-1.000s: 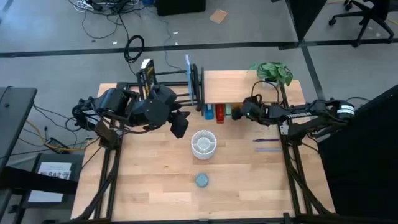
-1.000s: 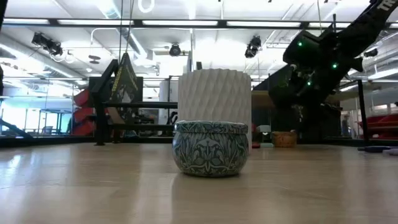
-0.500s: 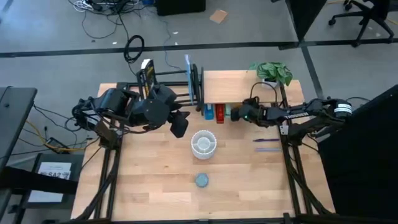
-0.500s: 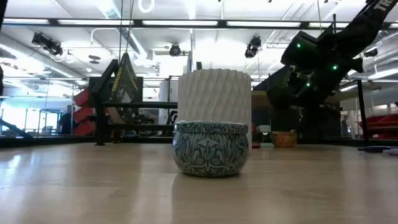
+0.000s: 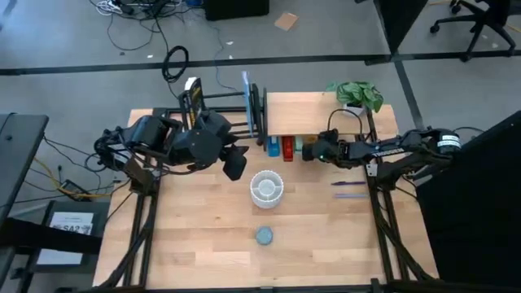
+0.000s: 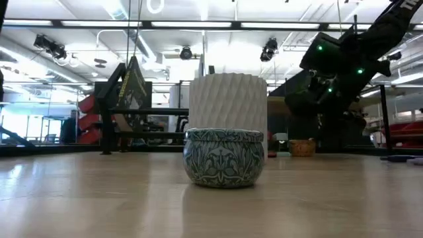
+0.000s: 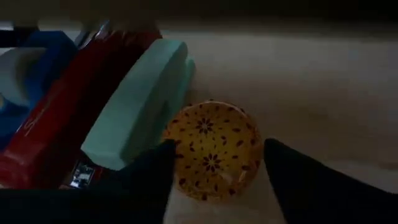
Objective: Stock shelves
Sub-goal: Remove the yellow scented candle from under the shelf
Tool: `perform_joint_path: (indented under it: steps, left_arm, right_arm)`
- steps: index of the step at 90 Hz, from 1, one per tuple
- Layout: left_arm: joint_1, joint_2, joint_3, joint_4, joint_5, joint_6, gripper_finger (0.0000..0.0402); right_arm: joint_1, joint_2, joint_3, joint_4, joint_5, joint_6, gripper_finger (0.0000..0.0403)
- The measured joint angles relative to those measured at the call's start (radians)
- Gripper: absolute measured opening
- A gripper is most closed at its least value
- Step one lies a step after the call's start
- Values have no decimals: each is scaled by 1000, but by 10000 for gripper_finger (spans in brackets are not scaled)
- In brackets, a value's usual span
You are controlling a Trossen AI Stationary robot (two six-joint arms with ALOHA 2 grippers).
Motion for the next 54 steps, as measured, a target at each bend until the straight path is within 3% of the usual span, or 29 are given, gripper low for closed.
perform_joint_path:
  steps: [33,45,54]
  left_arm:
    - [0,0,0,-1,3,6,177]
    - [0,0,0,-1,3,8,177]
    - [0,0,0,-1,4,7,177]
  right_arm:
    - [3,0,0,14,-8,-6,15]
    - [26,-4,1,3,-29,2,7]
    - [67,-40,1,-64,-137,64,3]
